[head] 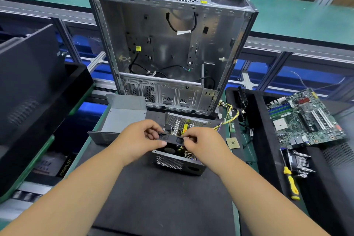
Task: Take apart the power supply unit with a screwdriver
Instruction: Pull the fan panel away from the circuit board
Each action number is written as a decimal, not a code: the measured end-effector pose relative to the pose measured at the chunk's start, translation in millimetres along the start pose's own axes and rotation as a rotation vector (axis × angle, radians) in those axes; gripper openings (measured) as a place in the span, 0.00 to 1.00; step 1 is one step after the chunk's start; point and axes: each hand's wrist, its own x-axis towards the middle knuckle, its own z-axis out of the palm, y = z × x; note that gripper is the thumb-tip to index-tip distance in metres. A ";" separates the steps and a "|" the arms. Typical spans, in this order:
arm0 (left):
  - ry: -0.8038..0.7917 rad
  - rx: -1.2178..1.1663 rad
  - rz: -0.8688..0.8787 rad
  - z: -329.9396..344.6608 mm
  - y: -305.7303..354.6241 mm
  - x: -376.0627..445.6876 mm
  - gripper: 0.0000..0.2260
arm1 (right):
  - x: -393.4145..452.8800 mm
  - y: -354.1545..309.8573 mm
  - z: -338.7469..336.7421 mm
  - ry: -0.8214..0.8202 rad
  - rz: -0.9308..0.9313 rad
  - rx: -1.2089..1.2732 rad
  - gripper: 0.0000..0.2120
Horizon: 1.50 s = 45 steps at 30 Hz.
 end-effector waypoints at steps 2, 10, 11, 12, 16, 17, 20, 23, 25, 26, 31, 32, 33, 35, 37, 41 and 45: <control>0.036 0.011 0.063 -4.7 4.1 1.1 0.12 | 3.6 -3.0 -8.6 0.014 0.003 0.059 0.08; 0.066 -0.071 0.139 -24.0 9.3 7.3 0.11 | 15.5 -23.1 -29.1 0.003 0.007 0.308 0.14; 0.073 -0.072 0.134 -25.1 9.4 8.0 0.11 | 17.6 -22.9 -29.7 -0.005 0.013 0.304 0.14; 0.073 -0.074 0.128 -25.3 9.5 8.8 0.11 | 20.1 -21.3 -30.3 -0.012 0.035 0.288 0.14; 0.031 -0.091 0.124 -19.4 9.2 13.9 0.11 | 27.4 -6.0 -31.5 -0.195 0.127 -0.056 0.12; 0.021 -0.090 0.128 -17.3 9.0 15.6 0.11 | 27.5 -1.0 -31.0 -0.265 0.150 -0.181 0.11; -0.006 -0.083 0.139 -10.1 9.0 22.0 0.10 | 24.2 16.1 -27.4 -0.368 0.221 -0.387 0.09; -0.012 -0.073 0.142 -2.7 8.2 28.5 0.09 | 19.6 35.4 -21.4 -0.375 0.291 -0.417 0.06; -0.002 -0.063 0.134 2.9 7.2 31.8 0.08 | 17.0 45.3 -17.7 -0.387 0.297 -0.394 0.06; 0.005 -0.063 0.127 6.0 6.4 33.2 0.08 | 15.8 49.4 -15.2 -0.387 0.290 -0.382 0.07; 0.073 -0.148 0.022 21.8 -2.7 37.0 0.04 | 8.5 66.7 -1.2 -0.314 0.287 -0.232 0.04; 0.097 -0.168 -0.006 25.0 -4.9 37.4 0.02 | 6.5 68.4 2.3 -0.310 0.282 -0.207 0.03; 0.123 -0.176 -0.032 28.4 -6.7 37.5 0.02 | 4.7 69.4 5.7 -0.297 0.276 -0.187 0.03; 0.164 -0.174 -0.066 35.0 -9.1 37.8 0.02 | 1.5 70.4 11.8 -0.252 0.257 -0.168 0.04; 0.183 -0.170 -0.082 41.5 -9.3 37.5 0.03 | -0.5 70.8 16.0 -0.225 0.233 -0.171 0.04; 0.239 -0.060 -0.081 54.2 -6.9 36.9 0.04 | -3.1 72.1 17.5 -0.214 0.205 -0.144 0.08; 0.289 0.022 -0.080 65.0 -6.9 37.8 0.04 | -5.0 71.0 17.6 -0.173 0.111 -0.200 0.09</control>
